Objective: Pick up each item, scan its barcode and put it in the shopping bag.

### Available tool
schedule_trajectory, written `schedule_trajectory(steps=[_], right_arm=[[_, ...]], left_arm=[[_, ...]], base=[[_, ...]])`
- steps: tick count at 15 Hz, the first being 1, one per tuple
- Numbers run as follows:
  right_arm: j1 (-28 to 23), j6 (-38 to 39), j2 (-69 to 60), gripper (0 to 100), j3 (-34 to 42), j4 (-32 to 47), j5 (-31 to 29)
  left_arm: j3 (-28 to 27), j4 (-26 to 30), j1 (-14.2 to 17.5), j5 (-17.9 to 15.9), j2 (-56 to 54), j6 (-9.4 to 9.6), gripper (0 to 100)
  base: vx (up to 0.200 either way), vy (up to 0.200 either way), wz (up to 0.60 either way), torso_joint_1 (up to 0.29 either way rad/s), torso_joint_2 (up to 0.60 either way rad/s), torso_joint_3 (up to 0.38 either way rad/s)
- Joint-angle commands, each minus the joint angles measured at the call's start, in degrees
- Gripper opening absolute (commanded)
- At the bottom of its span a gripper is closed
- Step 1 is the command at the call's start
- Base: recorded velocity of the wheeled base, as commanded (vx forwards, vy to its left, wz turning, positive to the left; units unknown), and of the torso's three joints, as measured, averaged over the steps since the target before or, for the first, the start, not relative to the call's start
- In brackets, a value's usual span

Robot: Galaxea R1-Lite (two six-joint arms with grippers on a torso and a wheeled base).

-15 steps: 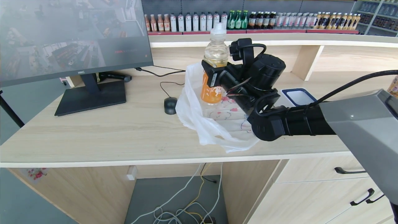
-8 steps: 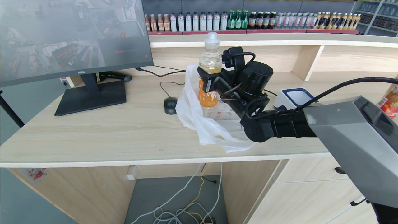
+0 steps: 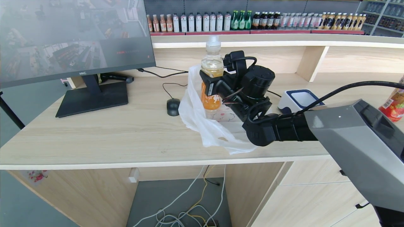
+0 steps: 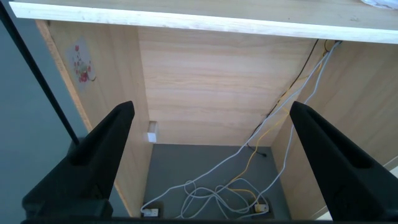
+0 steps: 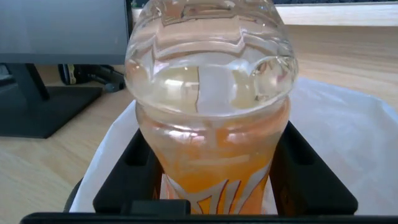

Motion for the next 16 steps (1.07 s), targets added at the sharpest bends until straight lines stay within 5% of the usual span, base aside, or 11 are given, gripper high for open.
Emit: schedule_trajectory(steps=[1, 15, 16], right_arm=[[0.1, 0.0, 0.8, 0, 0.1, 0.1, 0.0], [-0.1, 0.0, 1.5, 0, 0.3, 0.3, -0.1], [0.0, 0.1, 1.5, 100, 0.2, 0.3, -0.1]], left_arm=[[0.0, 0.0, 0.0, 0.0, 0.0, -0.01, 100], [0.0, 0.0, 0.0, 0.0, 0.0, -0.01, 100], [0.0, 0.1, 0.0, 0.0, 0.0, -0.01, 100]], base=[[0.0, 0.0, 0.0, 0.0, 0.0, 0.0], [0.0, 0.0, 0.0, 0.0, 0.0, 0.0], [0.0, 0.0, 0.0, 0.0, 0.0, 0.0]])
